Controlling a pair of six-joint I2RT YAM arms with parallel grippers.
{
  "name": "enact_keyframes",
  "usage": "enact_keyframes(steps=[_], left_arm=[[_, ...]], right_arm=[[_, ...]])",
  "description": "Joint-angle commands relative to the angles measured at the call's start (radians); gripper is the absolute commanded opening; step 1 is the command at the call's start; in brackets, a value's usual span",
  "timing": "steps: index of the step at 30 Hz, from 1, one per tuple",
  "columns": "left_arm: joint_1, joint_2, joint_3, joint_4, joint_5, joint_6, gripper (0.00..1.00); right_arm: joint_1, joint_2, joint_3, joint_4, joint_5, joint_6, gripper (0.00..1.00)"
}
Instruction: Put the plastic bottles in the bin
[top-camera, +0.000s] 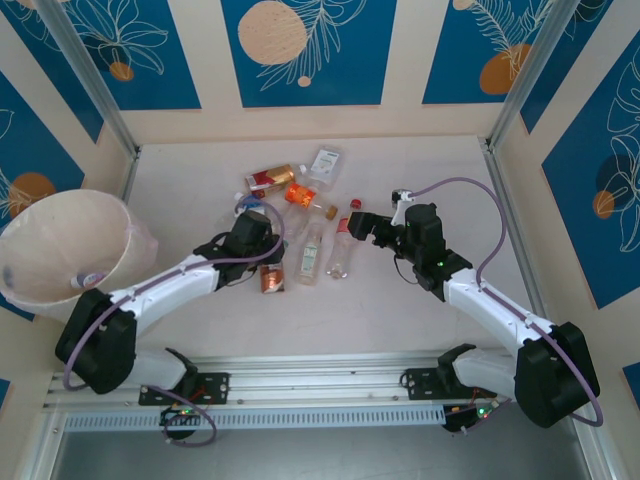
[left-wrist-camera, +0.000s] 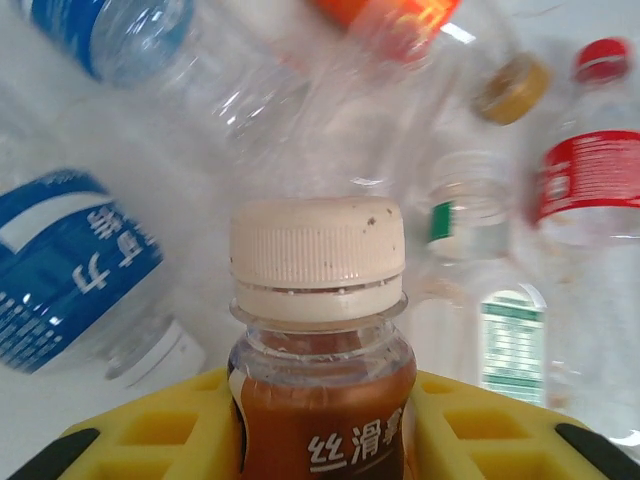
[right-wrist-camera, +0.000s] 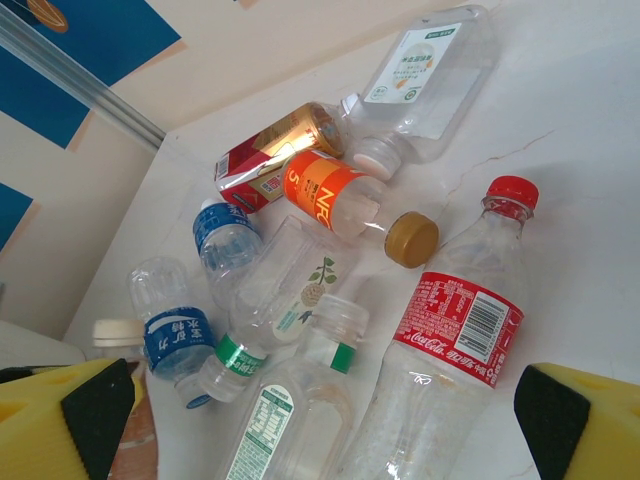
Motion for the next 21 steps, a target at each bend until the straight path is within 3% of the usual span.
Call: enact_keyframes(steps=[1, 10, 18, 21], left_arm=[[-0.008, -0.086, -0.008, 0.067, 0.066, 0.076, 0.00], [-0.006, -0.278, 0.043, 0.077, 0.015, 0.230, 0.00], [0.004, -0.276, 0.221, 0.041, -0.114, 0.367, 0.00], [0.025, -0.255, 0.347, -0.051, -0.099, 0.398, 0.00]], right_arm=[[-0.005, -0.028, -0.009, 0.015, 0.003, -0.011, 1.00], [-0.005, -0.055, -0.031, 0.059, -0.004, -0.011, 1.00], [0.007, -0.062, -0.011, 0.128, -0.138, -0.053, 1.00], [0.018, -0.069, -0.016, 0.151, -0.137, -0.067, 1.00]])
